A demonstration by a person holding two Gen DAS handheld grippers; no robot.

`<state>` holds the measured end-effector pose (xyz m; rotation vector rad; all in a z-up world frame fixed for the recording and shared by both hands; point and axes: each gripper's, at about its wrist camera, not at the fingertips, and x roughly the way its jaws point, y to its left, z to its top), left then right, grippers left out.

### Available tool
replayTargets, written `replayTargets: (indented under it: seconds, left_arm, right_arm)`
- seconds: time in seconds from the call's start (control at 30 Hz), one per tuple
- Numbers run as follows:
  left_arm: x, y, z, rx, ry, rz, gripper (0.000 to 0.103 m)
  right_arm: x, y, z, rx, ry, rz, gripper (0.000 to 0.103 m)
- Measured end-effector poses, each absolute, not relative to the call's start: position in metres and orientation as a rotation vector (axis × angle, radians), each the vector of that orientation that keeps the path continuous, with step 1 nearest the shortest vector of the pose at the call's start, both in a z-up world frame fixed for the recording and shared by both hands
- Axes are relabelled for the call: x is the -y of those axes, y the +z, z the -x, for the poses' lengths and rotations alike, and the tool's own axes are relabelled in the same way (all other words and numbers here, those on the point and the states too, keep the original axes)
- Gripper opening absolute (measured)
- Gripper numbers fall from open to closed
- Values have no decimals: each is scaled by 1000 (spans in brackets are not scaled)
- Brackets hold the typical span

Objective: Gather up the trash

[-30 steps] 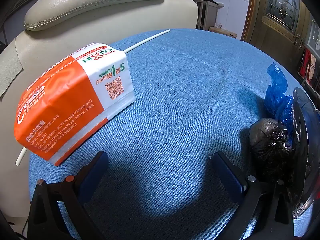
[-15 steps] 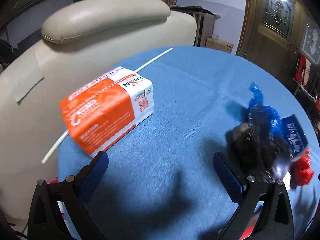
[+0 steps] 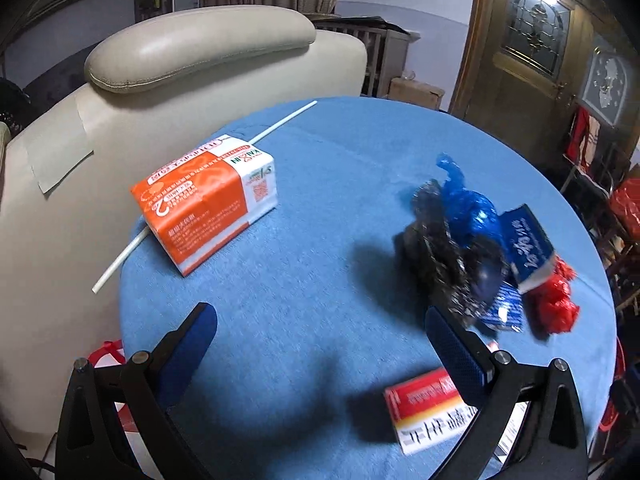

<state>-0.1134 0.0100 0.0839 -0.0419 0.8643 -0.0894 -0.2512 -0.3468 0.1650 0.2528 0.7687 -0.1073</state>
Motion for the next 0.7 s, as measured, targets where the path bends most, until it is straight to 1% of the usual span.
replayTargets:
  seconds: [0.47,0.7]
  left_arm:
    - [4,87,151,-868,-154,5,103]
    - [-5,83,159,-879,-164,8,103]
  right_arm:
    - [300,162,272,-791,128,-190,103]
    - [269,154,260,-802,290,-59,103]
